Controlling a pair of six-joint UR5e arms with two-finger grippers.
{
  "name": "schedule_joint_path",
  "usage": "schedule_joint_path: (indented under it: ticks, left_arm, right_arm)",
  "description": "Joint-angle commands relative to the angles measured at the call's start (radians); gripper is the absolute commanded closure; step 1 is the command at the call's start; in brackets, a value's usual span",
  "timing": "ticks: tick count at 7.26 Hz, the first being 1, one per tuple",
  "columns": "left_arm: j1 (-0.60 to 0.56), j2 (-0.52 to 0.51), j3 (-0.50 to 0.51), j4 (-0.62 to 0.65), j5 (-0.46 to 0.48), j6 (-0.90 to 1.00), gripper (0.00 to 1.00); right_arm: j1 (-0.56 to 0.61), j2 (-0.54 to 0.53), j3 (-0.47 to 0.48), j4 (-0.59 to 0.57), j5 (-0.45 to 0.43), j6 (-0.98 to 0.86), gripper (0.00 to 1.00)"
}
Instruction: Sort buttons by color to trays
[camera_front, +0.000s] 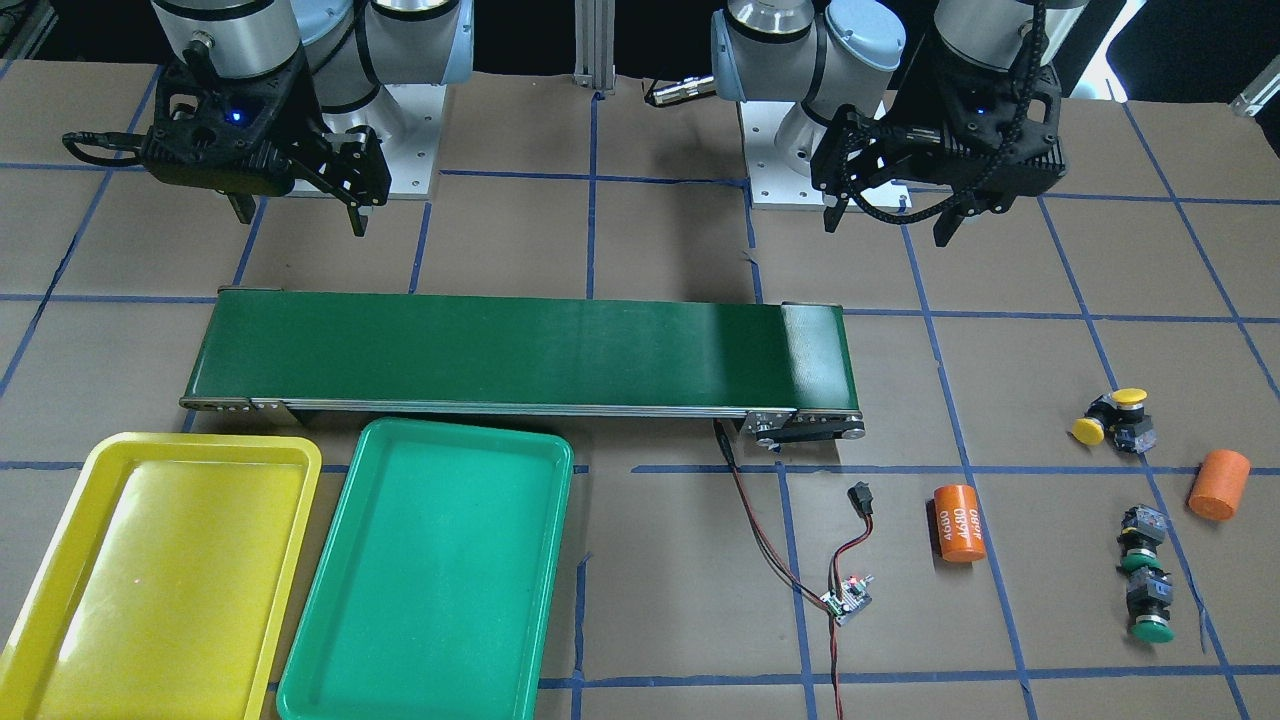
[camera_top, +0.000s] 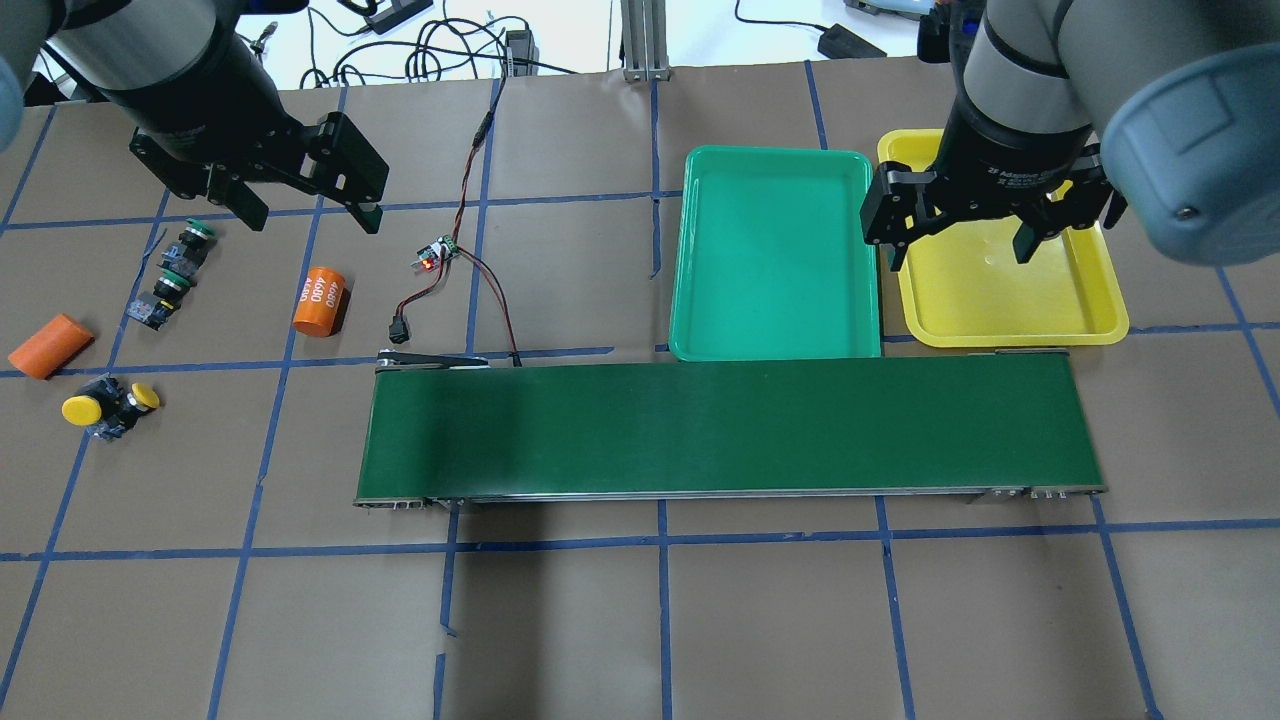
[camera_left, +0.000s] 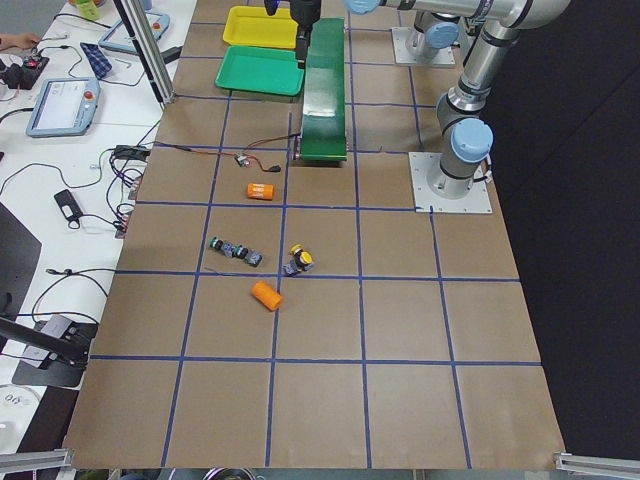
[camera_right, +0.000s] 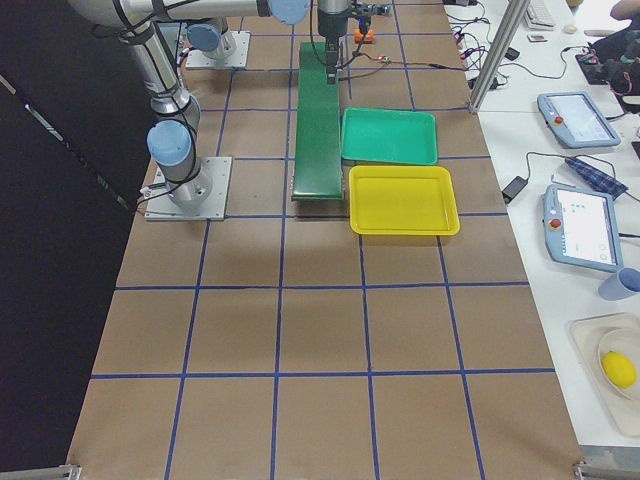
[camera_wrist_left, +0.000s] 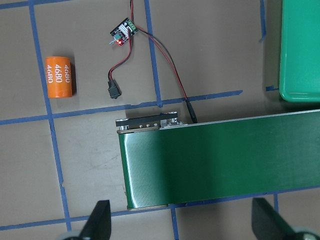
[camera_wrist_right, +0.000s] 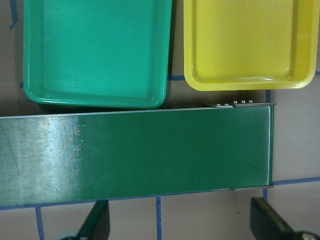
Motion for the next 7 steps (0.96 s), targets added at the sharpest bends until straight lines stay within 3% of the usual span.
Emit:
schedule_joint_path:
  ticks: [1,2,4,5,7]
  left_arm:
    - [0.086,-0.046,-0.015,0.023,0.042,0.068,0.00]
    - [0.204,-0.121,-0.032,0.109,0.038,0.196,0.00]
    - [0.331,-0.264,-0.090,0.225,0.038,0.389,0.00]
    - [0.359,-0.333,-0.138,0.369,0.041,0.473,0.00]
    - [0.359,-0.436,-0.175,0.509,0.001,0.486,0.00]
  right_arm:
    - [0.000,0.000,0.001,-0.001,0.000,0.000,0.00]
    - [0.000,0.000,0.001,-0.001,0.000,0.000,0.00]
    - [0.000,0.000,0.002,0.001,0.000,0.000,0.00]
    - [0.000,0.000,0.002,0.001,0.000,0.000,0.00]
    - [0.000,0.000,0.002,0.001,0.000,0.000,0.00]
